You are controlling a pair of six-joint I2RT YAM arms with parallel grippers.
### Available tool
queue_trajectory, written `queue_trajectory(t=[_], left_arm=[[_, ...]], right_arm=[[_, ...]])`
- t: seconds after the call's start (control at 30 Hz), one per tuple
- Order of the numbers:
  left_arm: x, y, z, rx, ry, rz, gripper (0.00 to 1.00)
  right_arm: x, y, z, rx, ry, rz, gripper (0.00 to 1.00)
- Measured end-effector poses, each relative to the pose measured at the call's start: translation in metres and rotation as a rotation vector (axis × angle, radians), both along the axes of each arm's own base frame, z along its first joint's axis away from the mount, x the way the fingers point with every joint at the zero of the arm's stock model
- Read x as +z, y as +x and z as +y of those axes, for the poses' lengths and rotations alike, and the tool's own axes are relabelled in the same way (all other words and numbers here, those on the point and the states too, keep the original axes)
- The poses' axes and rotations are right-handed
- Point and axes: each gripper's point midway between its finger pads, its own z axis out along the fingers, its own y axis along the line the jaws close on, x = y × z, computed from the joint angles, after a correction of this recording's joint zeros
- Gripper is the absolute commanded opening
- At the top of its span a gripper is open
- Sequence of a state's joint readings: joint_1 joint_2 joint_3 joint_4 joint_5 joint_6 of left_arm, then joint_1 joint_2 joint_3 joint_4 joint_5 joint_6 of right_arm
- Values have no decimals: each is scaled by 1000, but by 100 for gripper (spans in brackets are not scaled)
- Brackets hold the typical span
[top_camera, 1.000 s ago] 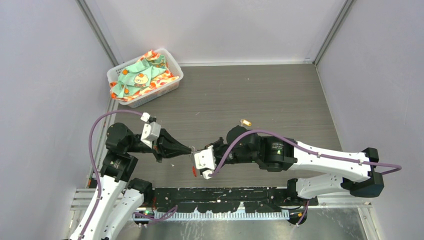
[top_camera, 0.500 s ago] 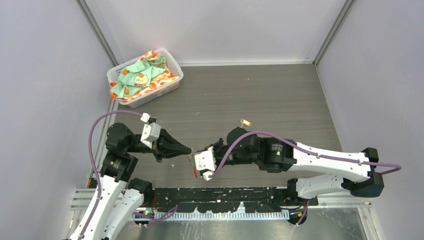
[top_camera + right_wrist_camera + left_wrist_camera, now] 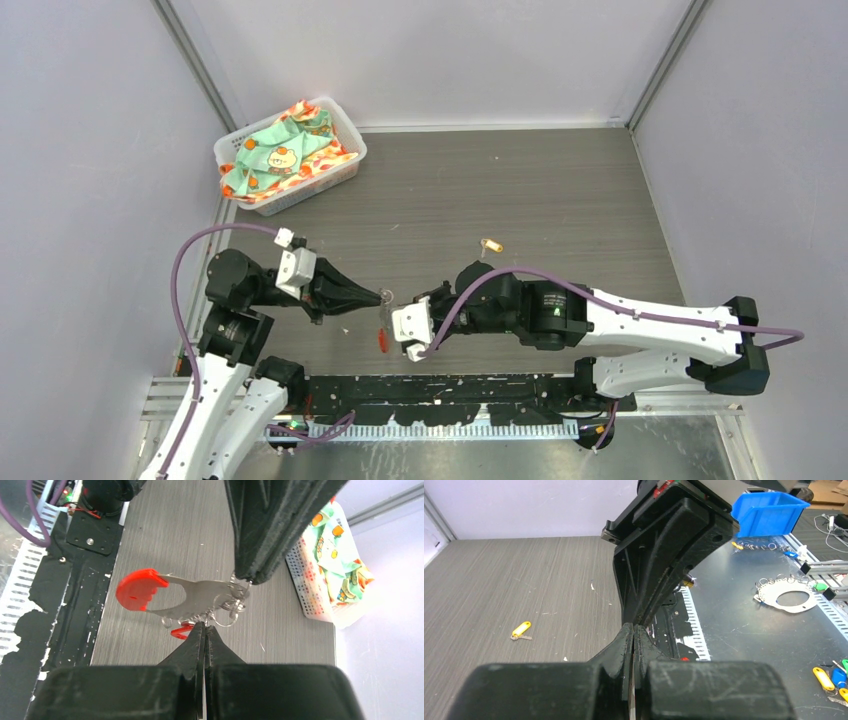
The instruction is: Put the keys on the keyring
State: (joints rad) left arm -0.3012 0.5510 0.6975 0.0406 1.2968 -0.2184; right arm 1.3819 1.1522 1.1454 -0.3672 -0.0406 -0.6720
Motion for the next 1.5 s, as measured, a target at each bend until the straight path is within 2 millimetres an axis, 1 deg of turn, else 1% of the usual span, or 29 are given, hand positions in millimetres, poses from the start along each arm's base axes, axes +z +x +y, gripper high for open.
queue_trajectory(t=[0.17, 0.27, 0.33, 0.4, 0.43, 0.53, 0.63, 0.73, 0.8, 0.83, 0.87, 1.0, 1.07, 1.13, 1.2, 1.23, 1.3, 1.37, 1.4, 1.43, 1.5], left_arm=[[1, -6, 1, -35, 9, -40, 0], [1, -10, 2, -56, 22, -84, 0], [0, -12, 3, -65, 29, -101, 0], [-3, -14, 4, -72, 37, -111, 0], [-5, -14, 4, -74, 41, -114, 0], [-16, -15, 5, -79, 60, -110, 0], [-28, -18, 7, -83, 85, -105, 0], [-35, -21, 8, -89, 102, -112, 0], [-40, -22, 9, -92, 112, -122, 0], [-41, -23, 10, -93, 114, -126, 0], [-43, -23, 10, -94, 117, -131, 0], [-47, -24, 11, -98, 121, -150, 0], [-47, -25, 11, -98, 122, -157, 0], [-48, -25, 11, -99, 123, -161, 0], [-48, -26, 11, -100, 123, -163, 0], [-48, -26, 12, -100, 123, -166, 0], [-49, -26, 12, -100, 124, -169, 0], [-48, -26, 11, -100, 123, -171, 0], [-48, -26, 11, -100, 123, -170, 0], [-48, -25, 11, -100, 123, -169, 0], [-46, -23, 10, -97, 120, -156, 0]], right_arm=[[1, 11, -7, -91, 15, 17, 1], [-9, 19, -14, -167, 18, 65, 1], [-26, 25, -21, -242, 7, 109, 1], [-50, 33, -28, -326, -15, 157, 1], [-64, 36, -33, -364, -29, 179, 1], [-114, 45, -52, -487, -79, 260, 1], [-155, 49, -69, -590, -106, 334, 1], [-179, 53, -75, -662, -108, 379, 1], [-188, 56, -71, -697, -87, 406, 1], [-192, 57, -69, -711, -73, 419, 3], [-197, 58, -67, -725, -65, 429, 6], [-212, 63, -59, -772, -39, 459, 24], [-218, 66, -58, -790, -32, 470, 31], [-219, 68, -57, -797, -18, 474, 35], [-213, 71, -56, -798, 5, 476, 39], [-209, 73, -56, -796, 17, 477, 41], [-191, 76, -57, -780, 64, 479, 42], [-165, 76, -55, -745, 124, 482, 44], [-147, 75, -53, -714, 159, 484, 46], [-129, 73, -49, -682, 193, 486, 46], [-84, 66, -37, -588, 274, 501, 47]])
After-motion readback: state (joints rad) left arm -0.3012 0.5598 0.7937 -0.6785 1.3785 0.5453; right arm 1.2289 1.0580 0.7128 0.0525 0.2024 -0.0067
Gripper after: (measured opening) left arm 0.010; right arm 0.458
